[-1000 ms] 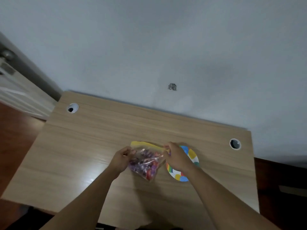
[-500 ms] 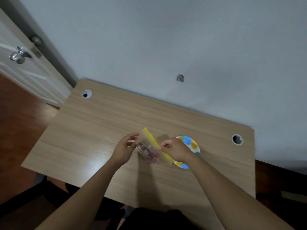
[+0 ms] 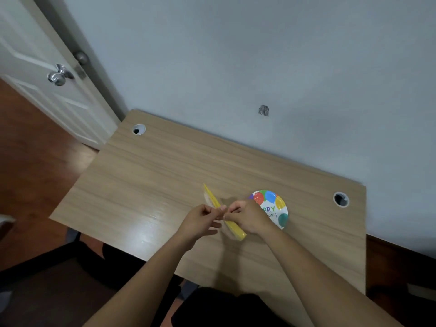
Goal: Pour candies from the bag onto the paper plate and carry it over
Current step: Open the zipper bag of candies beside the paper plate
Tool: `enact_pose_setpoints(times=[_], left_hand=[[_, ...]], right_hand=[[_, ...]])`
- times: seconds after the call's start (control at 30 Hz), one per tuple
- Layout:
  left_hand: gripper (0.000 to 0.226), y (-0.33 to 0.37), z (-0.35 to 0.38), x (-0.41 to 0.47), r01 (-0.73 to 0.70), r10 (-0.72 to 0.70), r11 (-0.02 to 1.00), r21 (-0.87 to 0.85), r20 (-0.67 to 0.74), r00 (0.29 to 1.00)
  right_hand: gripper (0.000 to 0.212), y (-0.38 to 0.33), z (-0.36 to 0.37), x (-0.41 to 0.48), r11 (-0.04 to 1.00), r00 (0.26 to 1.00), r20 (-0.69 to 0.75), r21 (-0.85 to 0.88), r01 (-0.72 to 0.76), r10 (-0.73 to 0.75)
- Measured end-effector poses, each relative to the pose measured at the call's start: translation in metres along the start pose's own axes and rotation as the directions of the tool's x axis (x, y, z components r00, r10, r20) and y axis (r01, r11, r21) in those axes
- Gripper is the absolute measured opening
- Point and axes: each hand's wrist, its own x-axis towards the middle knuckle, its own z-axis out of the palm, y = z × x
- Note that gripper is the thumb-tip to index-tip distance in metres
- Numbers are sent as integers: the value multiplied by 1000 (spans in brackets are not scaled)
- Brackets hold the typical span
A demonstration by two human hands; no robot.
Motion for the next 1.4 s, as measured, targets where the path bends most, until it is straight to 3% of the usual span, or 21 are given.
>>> enact_pose_setpoints(times=[0.2,0.4,0.63,0.87,1.03,1.13,1.23,1.33,1.4], left_hand=[[23,-6,-1,-9,-23,38,983,-182,80,996],[15,-5,4,-10,10,2,960,-280,41,999],[21,2,22,-12,50,-65,936,-348,-34,997],[19,15,30,-18,58,-85,934,-351,-62,994],[25,18,27,-16,45,-112,884,-465,-118,987],[20,23,22,-19,39,-87,942,-333,-131,988],[18,27,12,-19,-13,22,999,40,-227,974],[24,33,-5,-17,10,141,874,485,-273,952],[27,40,-15,-17,71,155,775,628,-297,942]], right_hand=[[28,1,-7,-18,983,990,142,184,-24,-3],[29,4,-10,-31,947,993,120,319,-27,-12],[21,13,-1,-31,910,995,-96,411,53,-15],[24,9,4,-30,927,980,-198,370,56,20],[19,11,-2,-23,927,902,-417,372,53,115],[20,8,-15,-27,965,891,-449,257,58,66],[13,4,-27,-29,995,879,-466,-57,85,-102],[9,3,-41,-26,950,881,-446,-313,10,-156],[13,1,-49,-24,904,871,-462,-425,-53,-166]])
